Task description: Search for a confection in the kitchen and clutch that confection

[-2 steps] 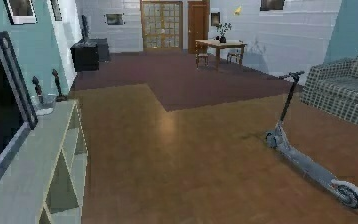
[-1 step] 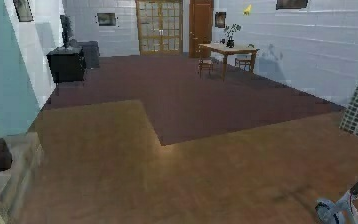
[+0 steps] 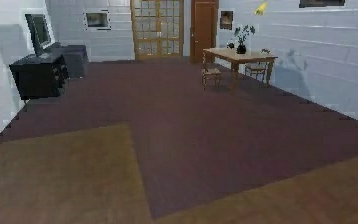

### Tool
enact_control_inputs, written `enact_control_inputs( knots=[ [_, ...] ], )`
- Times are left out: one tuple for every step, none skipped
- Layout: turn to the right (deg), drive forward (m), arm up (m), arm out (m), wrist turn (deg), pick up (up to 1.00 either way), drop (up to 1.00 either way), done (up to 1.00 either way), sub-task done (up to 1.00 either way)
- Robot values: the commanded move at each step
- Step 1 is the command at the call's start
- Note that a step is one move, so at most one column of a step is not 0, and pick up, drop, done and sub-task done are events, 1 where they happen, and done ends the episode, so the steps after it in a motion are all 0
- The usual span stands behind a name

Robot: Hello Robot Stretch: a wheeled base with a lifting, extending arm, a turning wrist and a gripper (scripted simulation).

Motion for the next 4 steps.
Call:
enact_control_inputs(
  knots=[
    [0.0,1.00,0.00,0.00,0.0,0.00,0.00,0.00,0.00],
    [-3.0,0.00,0.00,0.00,0.0,0.00,0.00,0.00,0.00],
    [0.0,1.00,0.00,0.00,0.0,0.00,0.00,0.00,0.00],
    [0.0,1.00,0.00,0.00,0.0,0.00,0.00,0.00,0.00]
  ],
)
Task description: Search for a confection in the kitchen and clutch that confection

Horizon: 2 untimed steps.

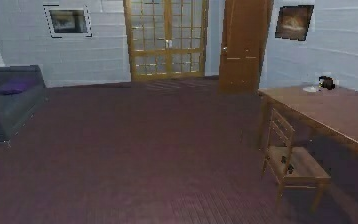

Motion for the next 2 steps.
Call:
enact_control_inputs(
  knots=[
    [0.0,1.00,0.00,0.00,0.0,0.00,0.00,0.00,0.00],
    [6.0,0.00,0.00,0.00,0.0,0.00,0.00,0.00,0.00]
  ],
)
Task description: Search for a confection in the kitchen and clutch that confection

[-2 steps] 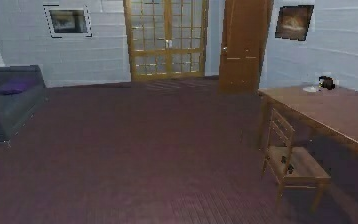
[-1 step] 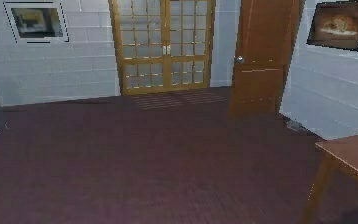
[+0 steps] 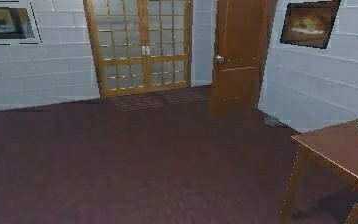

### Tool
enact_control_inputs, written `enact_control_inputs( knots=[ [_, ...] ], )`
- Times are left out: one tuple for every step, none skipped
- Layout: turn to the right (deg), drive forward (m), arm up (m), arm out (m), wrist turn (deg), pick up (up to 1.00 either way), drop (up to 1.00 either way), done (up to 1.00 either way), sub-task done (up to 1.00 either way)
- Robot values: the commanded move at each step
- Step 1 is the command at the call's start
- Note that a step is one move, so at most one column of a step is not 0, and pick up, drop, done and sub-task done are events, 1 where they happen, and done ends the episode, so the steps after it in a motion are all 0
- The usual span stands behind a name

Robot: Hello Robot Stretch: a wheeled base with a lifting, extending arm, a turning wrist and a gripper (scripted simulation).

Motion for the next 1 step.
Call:
enact_control_inputs(
  knots=[
    [0.0,0.45,0.00,0.00,0.0,0.00,0.00,0.00,0.00]
  ],
)
